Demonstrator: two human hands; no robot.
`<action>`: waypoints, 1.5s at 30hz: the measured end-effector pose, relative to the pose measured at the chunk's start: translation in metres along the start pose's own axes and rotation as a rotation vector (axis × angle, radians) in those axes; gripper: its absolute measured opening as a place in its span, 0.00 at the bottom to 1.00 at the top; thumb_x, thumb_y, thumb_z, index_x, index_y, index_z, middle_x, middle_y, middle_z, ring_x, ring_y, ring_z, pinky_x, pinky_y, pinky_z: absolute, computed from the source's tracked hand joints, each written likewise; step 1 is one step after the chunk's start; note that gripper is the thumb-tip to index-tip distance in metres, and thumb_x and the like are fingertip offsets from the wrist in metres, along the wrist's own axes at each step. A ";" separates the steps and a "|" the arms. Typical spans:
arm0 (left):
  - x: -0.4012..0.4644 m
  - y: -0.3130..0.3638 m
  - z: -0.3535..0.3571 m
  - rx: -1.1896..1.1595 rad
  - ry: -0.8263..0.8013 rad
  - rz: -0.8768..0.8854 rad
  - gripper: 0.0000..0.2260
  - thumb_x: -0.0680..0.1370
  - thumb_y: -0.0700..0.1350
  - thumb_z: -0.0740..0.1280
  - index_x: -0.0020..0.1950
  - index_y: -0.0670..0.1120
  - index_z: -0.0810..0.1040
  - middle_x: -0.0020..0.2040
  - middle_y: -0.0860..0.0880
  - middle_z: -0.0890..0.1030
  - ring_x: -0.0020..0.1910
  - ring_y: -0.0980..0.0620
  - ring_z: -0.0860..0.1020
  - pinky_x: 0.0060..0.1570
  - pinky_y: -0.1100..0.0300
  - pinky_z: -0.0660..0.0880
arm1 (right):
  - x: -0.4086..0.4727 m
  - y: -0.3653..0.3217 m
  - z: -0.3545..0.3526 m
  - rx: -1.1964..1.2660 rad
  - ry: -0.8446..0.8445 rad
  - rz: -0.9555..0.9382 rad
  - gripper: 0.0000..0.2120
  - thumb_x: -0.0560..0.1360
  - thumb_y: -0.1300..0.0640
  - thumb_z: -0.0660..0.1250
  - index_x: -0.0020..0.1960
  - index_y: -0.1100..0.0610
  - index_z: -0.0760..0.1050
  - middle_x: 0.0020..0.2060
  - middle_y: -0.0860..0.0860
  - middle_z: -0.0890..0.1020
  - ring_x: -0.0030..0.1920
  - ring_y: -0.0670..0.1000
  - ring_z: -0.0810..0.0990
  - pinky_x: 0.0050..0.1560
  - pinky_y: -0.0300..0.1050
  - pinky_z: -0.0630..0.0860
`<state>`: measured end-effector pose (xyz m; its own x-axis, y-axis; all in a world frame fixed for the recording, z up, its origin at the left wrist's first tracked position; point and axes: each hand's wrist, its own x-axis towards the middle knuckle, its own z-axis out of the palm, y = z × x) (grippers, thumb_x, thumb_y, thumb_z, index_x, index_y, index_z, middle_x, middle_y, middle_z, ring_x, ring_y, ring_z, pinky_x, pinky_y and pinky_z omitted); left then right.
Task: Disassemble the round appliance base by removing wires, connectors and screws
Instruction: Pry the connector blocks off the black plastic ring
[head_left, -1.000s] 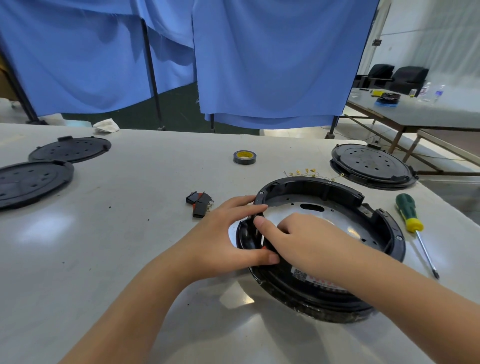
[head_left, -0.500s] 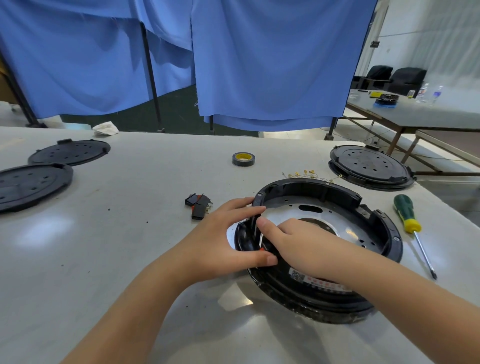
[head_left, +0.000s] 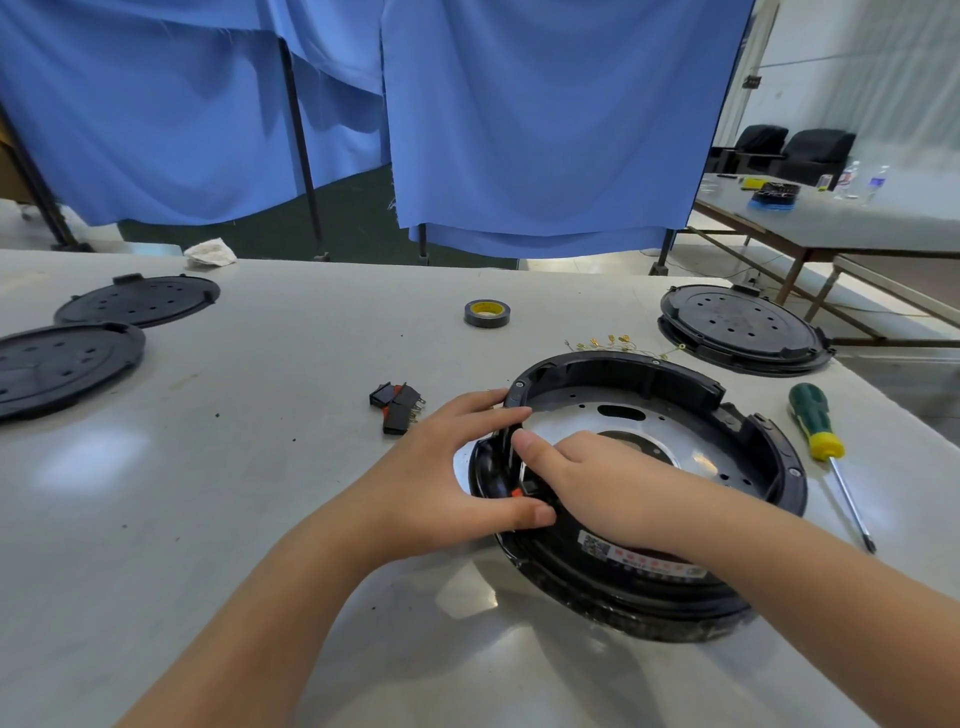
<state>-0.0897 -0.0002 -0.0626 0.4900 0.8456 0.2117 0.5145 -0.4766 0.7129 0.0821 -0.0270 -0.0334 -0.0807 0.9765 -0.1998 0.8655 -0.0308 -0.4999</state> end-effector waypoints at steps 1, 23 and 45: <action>0.000 0.000 0.000 -0.001 -0.001 0.000 0.38 0.57 0.69 0.72 0.66 0.68 0.69 0.69 0.71 0.63 0.65 0.77 0.60 0.64 0.68 0.61 | 0.000 -0.001 0.000 -0.004 0.003 -0.004 0.28 0.78 0.36 0.48 0.29 0.53 0.65 0.23 0.48 0.69 0.27 0.49 0.70 0.32 0.45 0.65; -0.009 0.013 -0.009 -0.048 -0.044 0.088 0.02 0.65 0.44 0.70 0.35 0.49 0.77 0.32 0.53 0.80 0.32 0.60 0.77 0.34 0.66 0.71 | 0.000 0.002 0.004 -0.022 0.104 -0.054 0.29 0.77 0.35 0.48 0.26 0.53 0.63 0.18 0.46 0.68 0.22 0.45 0.68 0.29 0.44 0.63; 0.023 -0.087 -0.033 0.029 0.613 -0.491 0.04 0.78 0.46 0.65 0.51 0.48 0.77 0.41 0.53 0.79 0.45 0.49 0.77 0.43 0.58 0.68 | -0.018 -0.007 0.001 -0.211 0.258 -0.194 0.17 0.74 0.37 0.55 0.40 0.50 0.69 0.32 0.47 0.76 0.34 0.46 0.74 0.35 0.43 0.70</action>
<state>-0.1462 0.0680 -0.0978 -0.2693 0.9389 0.2143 0.5943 -0.0131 0.8042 0.0773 -0.0445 -0.0273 -0.1493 0.9823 0.1135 0.9312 0.1783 -0.3178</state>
